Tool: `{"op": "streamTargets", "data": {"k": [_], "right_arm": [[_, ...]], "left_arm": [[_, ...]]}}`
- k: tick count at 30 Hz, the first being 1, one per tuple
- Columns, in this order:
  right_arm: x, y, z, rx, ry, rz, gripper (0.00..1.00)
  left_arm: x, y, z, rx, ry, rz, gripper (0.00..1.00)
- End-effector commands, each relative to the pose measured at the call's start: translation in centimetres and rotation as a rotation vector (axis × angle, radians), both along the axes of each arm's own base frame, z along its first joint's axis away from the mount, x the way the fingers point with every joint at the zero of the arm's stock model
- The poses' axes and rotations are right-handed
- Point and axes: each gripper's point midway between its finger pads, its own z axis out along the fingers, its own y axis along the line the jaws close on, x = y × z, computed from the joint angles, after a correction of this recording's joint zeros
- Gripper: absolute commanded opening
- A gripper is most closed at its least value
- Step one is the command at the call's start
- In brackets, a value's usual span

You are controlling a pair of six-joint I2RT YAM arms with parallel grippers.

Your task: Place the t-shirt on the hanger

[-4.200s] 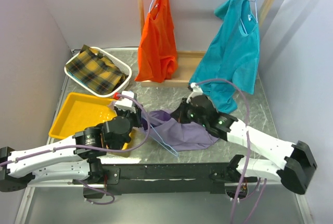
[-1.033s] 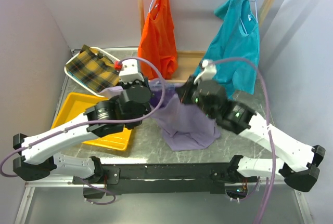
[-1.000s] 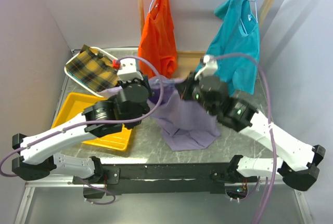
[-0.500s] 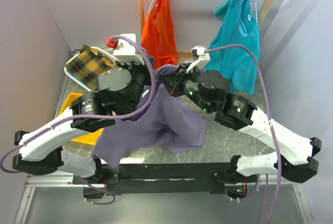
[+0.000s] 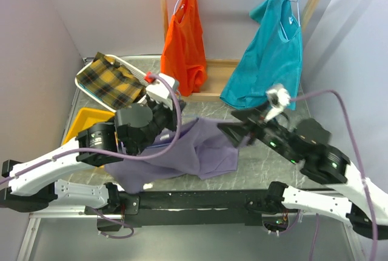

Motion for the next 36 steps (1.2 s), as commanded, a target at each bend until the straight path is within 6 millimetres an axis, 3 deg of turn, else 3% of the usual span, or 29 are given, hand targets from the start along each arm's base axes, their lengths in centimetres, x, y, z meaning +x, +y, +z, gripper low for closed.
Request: {"op": "streamTargets", "data": {"k": [1,4,5,8,16,21,27,36], "right_arm": [[-1.4,-1.2,-3.5,-0.15,-0.06,0.069,0.78],[-3.0,-0.8,-6.2,-0.207,-0.037,0.175,0.78],[-3.3,-0.7,-7.4,-0.23,-0.022,0.192,0.78],[-4.0,-0.6,-8.9,-0.254,0.007,0.229,0.78],[-5.1,1.0,-13.2,-0.35,0.094,0.323,0.7],[-5.9,1.7,-14.0,-0.397,0.105,0.365,0.59],[-6.1,1.4,-14.9,-0.46,0.129,0.356,0.54],[-5.2,-1.3,-13.6,-0.461,0.102,0.251,0.63]], "left_arm": [[-1.9,-1.6,-1.6,0.011,0.002,-0.162,0.01],[-2.9,-1.6,-1.7,-0.011,-0.012,-0.249,0.01],[-3.7,-1.7,-0.9,-0.044,-0.036,-0.317,0.01],[-4.4,-1.8,-1.3,-0.05,-0.05,-0.381,0.01],[-4.2,-1.7,-1.8,-0.079,-0.071,-0.425,0.01],[-4.2,-1.4,-1.4,-0.096,-0.1,-0.46,0.01],[-5.0,-1.3,-0.6,-0.099,-0.155,-0.517,0.01],[-6.1,-0.6,-0.1,-0.117,-0.191,-0.556,0.01]]}}
